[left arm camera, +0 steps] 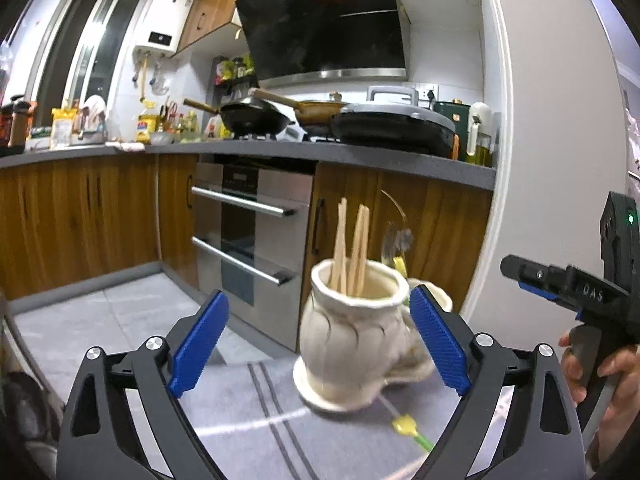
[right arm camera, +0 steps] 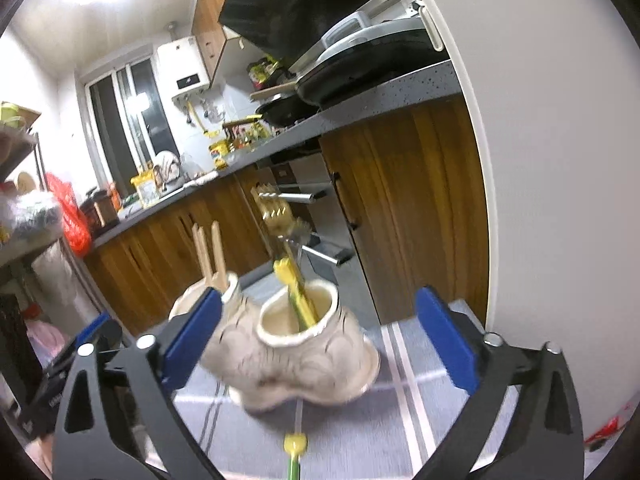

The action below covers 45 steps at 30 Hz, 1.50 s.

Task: Organize utensils
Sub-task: 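Move both open tools back over the cloth, then grasp the wooden chopstick lying on the cloth with the left tool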

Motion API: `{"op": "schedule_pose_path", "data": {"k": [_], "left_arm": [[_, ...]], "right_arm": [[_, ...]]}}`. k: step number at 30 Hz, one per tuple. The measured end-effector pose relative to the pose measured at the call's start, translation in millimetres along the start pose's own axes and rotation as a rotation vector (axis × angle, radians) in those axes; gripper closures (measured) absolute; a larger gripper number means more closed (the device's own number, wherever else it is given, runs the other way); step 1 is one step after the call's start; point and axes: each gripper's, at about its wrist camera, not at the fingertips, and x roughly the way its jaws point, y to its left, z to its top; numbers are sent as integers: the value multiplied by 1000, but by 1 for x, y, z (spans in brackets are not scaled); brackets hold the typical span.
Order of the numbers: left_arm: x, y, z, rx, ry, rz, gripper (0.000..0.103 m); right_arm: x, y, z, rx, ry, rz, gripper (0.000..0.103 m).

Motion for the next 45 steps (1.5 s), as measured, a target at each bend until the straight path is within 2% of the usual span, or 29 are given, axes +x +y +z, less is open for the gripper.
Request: {"op": "schedule_pose_path", "data": {"k": [8, 19, 24, 30, 34, 37, 39, 41, 45], "left_arm": [[-28, -13, -23, 25, 61, 17, 10], [-54, -46, -59, 70, 183, -48, 9], [-58, -54, -72, 100, 219, -47, 9], [-66, -65, -90, 110, 285, -114, 9], [-66, -87, -103, 157, 355, -214, 10], [-64, -107, -112, 207, 403, -286, 13], [-65, -123, -121, 265, 438, -325, 30], [-64, -138, -130, 328, 472, -344, 41], [-60, -153, -142, 378, 528, -384, 65]], "right_arm": [[-38, 8, -28, -90, 31, -31, 5], [-74, -8, -42, -112, 85, -37, 5], [-87, -18, -51, -130, 118, -57, 5], [-98, -35, -59, -103, 143, -90, 5], [-101, -42, -59, -69, 147, -91, 5], [-107, -43, -55, -63, 131, -90, 5], [-108, -44, -54, -64, 123, -88, 5], [-111, -44, -54, -64, 117, -86, 5], [-111, -47, -55, -57, 116, -85, 5]]}}
